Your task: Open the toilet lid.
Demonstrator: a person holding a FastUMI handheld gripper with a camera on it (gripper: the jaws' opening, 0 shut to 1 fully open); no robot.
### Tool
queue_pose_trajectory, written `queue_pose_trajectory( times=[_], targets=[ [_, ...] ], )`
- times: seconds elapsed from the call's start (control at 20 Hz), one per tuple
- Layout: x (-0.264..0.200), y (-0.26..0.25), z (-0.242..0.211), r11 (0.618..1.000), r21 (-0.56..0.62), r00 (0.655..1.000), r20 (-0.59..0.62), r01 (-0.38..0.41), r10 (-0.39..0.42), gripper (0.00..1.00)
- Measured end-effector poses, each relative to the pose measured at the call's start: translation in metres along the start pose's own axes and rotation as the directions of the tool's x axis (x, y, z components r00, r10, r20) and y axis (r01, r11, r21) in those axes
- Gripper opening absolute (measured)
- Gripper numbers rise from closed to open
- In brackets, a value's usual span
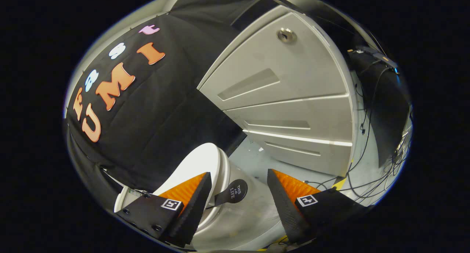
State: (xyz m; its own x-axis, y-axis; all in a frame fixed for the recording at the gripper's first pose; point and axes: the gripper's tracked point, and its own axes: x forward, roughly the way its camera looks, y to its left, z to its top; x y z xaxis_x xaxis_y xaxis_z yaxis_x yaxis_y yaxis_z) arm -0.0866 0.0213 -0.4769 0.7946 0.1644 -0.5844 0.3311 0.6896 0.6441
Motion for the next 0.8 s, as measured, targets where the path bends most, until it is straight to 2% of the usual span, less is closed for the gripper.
queue_pose_trajectory(
  times=[0.15, 0.4, 0.55, 0.6, 0.65, 0.75, 0.8],
  targets=[
    [0.009, -0.001, -0.009, 0.996, 0.085, 0.999, -0.036, -0.031, 0.034, 0.96],
    [0.018, -0.007, -0.017, 0.967, 0.252, 0.995, -0.079, -0.038, 0.06, 0.77],
    [0.018, 0.001, -0.021, 0.941, 0.33, 0.987, -0.113, -0.074, 0.118, 0.53],
    [0.02, 0.004, -0.022, 0.933, 0.348, 0.983, -0.115, -0.093, 0.14, 0.52],
    [0.02, 0.008, -0.022, 0.928, 0.359, 0.981, -0.116, -0.103, 0.153, 0.39],
    [0.02, 0.008, -0.021, 0.928, 0.358, 0.981, -0.116, -0.103, 0.154, 0.27],
    [0.021, 0.01, -0.023, 0.922, 0.375, 0.983, -0.111, -0.098, 0.149, 0.26]
  ],
)
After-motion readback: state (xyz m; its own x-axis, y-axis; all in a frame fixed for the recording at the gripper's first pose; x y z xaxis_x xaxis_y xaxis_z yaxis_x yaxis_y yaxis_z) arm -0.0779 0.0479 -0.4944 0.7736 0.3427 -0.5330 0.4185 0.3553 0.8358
